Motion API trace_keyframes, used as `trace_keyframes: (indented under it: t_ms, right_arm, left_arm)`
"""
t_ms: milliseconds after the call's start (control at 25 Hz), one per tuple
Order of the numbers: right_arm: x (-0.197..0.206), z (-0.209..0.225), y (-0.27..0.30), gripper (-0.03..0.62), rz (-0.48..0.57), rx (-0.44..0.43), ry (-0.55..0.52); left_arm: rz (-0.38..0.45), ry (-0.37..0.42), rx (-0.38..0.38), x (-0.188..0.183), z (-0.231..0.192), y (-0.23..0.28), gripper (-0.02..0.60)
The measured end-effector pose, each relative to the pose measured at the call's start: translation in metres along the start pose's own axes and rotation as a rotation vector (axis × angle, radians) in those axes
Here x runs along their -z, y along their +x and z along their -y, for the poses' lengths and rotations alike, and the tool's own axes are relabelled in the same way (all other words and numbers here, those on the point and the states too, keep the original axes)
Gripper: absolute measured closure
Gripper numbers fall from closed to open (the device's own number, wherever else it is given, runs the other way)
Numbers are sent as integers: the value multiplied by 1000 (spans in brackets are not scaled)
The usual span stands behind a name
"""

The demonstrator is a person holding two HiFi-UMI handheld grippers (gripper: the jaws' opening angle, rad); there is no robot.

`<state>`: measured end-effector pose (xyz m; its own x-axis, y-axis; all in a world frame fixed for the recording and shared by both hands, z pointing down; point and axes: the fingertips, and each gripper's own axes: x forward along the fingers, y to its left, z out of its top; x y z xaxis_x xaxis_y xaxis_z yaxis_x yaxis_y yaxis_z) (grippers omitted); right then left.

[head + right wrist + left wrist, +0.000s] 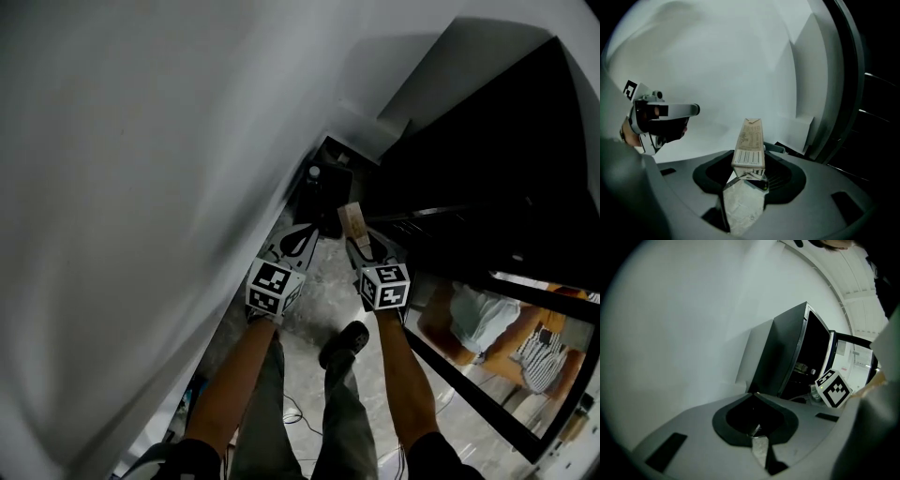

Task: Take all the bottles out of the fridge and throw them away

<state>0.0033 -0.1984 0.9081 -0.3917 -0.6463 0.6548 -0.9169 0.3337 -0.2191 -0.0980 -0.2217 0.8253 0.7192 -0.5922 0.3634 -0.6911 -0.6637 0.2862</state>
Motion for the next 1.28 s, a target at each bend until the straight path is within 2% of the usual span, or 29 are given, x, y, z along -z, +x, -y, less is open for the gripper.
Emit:
trace_keyframes:
  t_ms: [200, 400, 640, 760, 960, 1120, 1160, 1280]
  right_arm:
    - [6, 12, 51, 390, -81, -6, 27]
    - [1, 31, 84, 388, -132, 24, 58]
    - [-18, 46, 101, 388, -86, 24, 90]
    - [-20, 49, 101, 362, -77, 18, 104]
    - [-19, 51, 85, 356, -49, 28, 105]
    - [-36, 41, 44, 361, 19, 30, 97]
    - [-41, 38, 30, 383, 35, 32, 101]
    - [-59, 26, -24, 503, 78, 56, 111]
  left_arm:
    - [-33, 3, -8, 6, -21, 22, 575]
    - [-50, 17, 1, 1, -33, 43, 575]
    - [-56, 19, 2, -7, -43, 65, 575]
    - [-58, 19, 3, -11, -43, 71, 575]
    - [-56, 19, 11, -12, -34, 72, 575]
    - [-58, 20, 25, -21, -16, 69, 575]
    - [-60, 20, 31, -26, -9, 67, 575]
    - [-47, 19, 54, -56, 24, 51, 575]
